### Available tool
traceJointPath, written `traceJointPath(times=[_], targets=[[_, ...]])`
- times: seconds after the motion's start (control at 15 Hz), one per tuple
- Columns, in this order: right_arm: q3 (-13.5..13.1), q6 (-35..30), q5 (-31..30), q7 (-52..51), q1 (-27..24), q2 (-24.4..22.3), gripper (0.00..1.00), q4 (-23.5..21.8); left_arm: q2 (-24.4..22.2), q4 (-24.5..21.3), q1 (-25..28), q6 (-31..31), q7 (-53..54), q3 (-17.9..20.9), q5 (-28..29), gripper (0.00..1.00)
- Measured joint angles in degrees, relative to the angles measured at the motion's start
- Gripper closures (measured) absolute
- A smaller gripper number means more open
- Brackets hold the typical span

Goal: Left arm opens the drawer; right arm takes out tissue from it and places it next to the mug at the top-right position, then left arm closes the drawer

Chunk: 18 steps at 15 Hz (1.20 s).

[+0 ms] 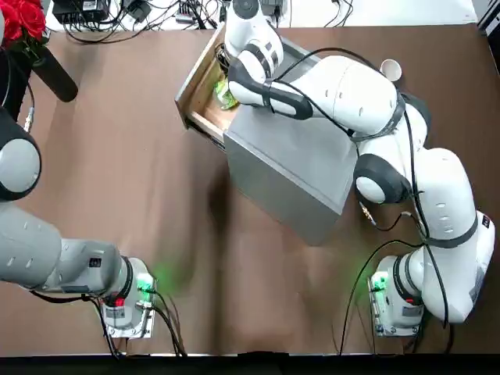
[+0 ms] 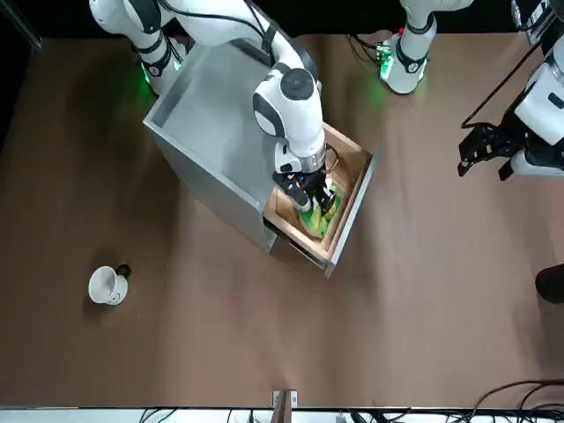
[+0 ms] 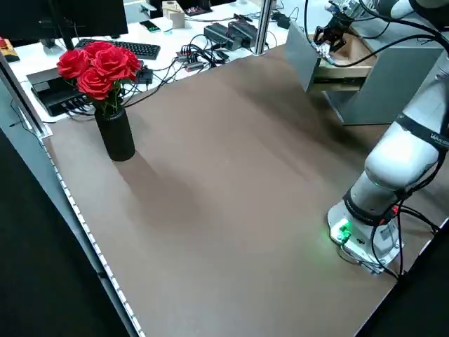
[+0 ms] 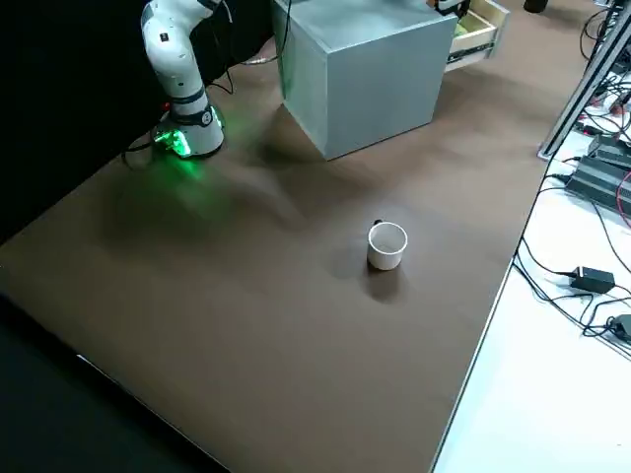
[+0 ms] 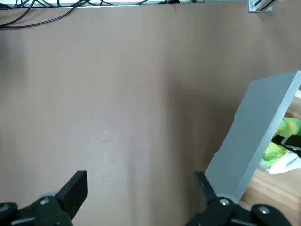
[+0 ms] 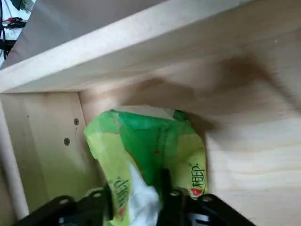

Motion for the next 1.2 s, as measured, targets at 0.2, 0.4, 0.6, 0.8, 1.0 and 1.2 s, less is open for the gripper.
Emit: traceJointPath(times=[0.2, 0.4, 0.6, 0.8, 1.0, 1.2], targets=[[0.0, 0.0, -1.1, 0.3, 0.1, 0.0, 0.78, 0.1, 0.1, 0.0, 0.0, 0.0, 0.0, 0.0, 0.0, 0.00], [-0.2, -0.1, -2.0, 0.4, 0.3, 0.0, 0.98, 0.4, 0.1, 0.0, 0.0, 0.0, -0.1, 0.0, 0.0, 0.00], [-0.7, -2.6, -2.1, 0.4, 0.1, -0.4, 0.98, 1.7, 0.5, -0.1, 0.0, 0.0, -0.3, 0.0, 0.0, 0.00], [-0.8, -4.1, -2.1, 0.4, -0.4, -1.9, 0.98, 2.6, 0.9, -0.1, 0.0, 0.0, -0.3, 0.0, 0.0, 0.00], [-0.8, -4.9, -1.7, 0.4, -1.4, -4.6, 0.98, 3.0, 1.1, -0.1, 0.0, -1.1, -0.3, 0.0, 0.0, 0.00], [-0.8, -5.8, 2.0, 0.4, -3.3, -8.1, 0.98, 3.3, 1.2, -0.2, 0.0, -3.8, -0.2, 0.0, 0.0, 0.03]])
